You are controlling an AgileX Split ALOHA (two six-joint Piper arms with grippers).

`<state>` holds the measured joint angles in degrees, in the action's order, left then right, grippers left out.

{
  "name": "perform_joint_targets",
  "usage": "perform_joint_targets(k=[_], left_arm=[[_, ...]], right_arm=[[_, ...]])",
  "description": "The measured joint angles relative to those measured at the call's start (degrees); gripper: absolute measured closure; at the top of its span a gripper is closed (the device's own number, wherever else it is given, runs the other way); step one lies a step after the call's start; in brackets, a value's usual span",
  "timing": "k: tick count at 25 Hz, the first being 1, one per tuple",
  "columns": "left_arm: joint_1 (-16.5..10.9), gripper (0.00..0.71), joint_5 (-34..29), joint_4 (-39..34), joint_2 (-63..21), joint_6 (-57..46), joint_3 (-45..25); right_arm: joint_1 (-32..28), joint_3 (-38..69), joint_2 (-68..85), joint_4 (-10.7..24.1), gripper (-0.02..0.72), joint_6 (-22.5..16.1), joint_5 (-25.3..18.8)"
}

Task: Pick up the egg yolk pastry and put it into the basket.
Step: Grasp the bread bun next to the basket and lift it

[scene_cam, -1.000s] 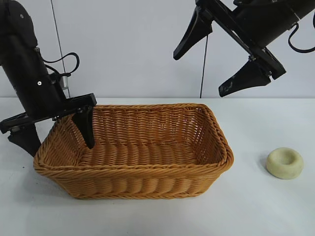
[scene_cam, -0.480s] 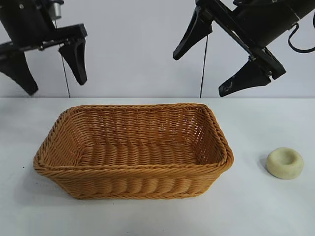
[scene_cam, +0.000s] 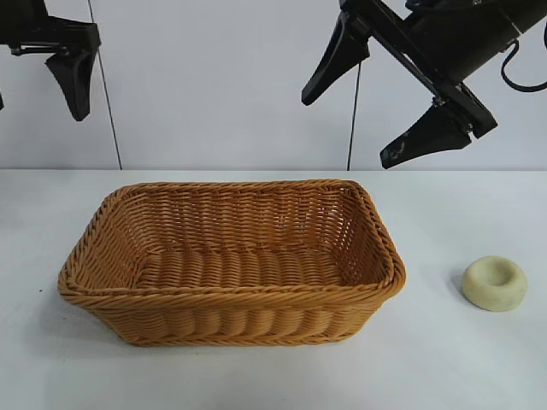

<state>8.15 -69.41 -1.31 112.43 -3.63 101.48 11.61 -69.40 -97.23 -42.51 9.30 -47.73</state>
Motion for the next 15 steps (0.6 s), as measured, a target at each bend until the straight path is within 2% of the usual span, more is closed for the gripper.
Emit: perform_joint_targets(k=[4,6,10,15], left_arm=[[-4.7,0.014,0.0,1.3,0.0,-0.1,0.0],[-6.0,0.014,0.0,1.7,-0.1,-0.1,-0.6],[-6.6,0.014,0.1,2.2,-2.4,0.2,-4.9],[-6.5,0.014,0.1,2.4,-10.3,1.3,-14.9]], right_arm=[[0.0,0.0,0.0,0.0,0.01,0.0,0.0],[0.0,0.0,0.0,0.1,0.01,0.0,0.0],[0.0,0.0,0.0,0.0,0.01,0.0,0.0],[0.0,0.0,0.0,0.0,0.01,0.0,0.0]])
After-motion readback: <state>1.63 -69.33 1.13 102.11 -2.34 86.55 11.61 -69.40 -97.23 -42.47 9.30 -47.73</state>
